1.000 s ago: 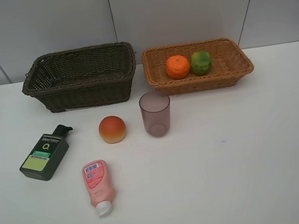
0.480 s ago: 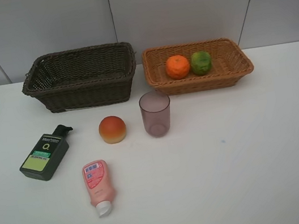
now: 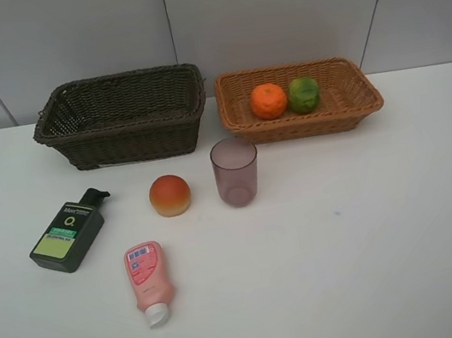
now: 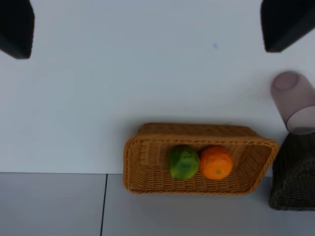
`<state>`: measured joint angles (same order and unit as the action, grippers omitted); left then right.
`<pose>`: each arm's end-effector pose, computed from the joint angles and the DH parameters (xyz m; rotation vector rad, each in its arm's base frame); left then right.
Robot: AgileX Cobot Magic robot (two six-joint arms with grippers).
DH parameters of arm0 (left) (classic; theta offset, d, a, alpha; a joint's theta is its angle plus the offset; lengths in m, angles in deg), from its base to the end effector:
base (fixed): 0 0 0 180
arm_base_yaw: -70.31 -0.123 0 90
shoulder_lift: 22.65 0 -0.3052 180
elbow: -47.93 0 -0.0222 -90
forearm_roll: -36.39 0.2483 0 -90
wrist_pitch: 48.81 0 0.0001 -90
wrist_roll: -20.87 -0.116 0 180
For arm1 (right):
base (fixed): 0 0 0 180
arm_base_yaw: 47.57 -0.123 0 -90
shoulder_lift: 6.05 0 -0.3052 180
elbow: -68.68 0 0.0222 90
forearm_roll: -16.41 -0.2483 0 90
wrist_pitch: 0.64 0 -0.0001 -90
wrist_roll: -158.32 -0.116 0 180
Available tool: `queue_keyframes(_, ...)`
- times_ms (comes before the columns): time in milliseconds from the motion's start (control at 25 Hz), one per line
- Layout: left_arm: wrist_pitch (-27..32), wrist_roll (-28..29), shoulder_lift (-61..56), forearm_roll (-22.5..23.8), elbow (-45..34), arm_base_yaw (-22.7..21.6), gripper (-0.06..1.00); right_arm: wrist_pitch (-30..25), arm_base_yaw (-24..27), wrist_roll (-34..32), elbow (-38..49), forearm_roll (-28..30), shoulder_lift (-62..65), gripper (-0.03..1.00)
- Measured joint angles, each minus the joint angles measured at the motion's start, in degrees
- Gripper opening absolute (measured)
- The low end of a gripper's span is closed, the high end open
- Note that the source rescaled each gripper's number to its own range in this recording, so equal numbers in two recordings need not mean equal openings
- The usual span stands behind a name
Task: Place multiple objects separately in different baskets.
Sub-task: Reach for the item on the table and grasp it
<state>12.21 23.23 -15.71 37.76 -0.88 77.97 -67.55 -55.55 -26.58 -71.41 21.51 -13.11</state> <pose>-0.0063 0.0033 0.2657 0.0929 2.0366 -0.0811 -0.0292 -0.0137 0.2994 -0.0351 1.9846 0.0417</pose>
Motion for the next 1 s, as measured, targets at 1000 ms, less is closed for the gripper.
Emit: queue_keyframes(1000,0.0,0.0,0.0,0.0,0.0,0.0,0.93,5.75,-0.05,0.0,7.94,-1.47,-0.01,1.0)
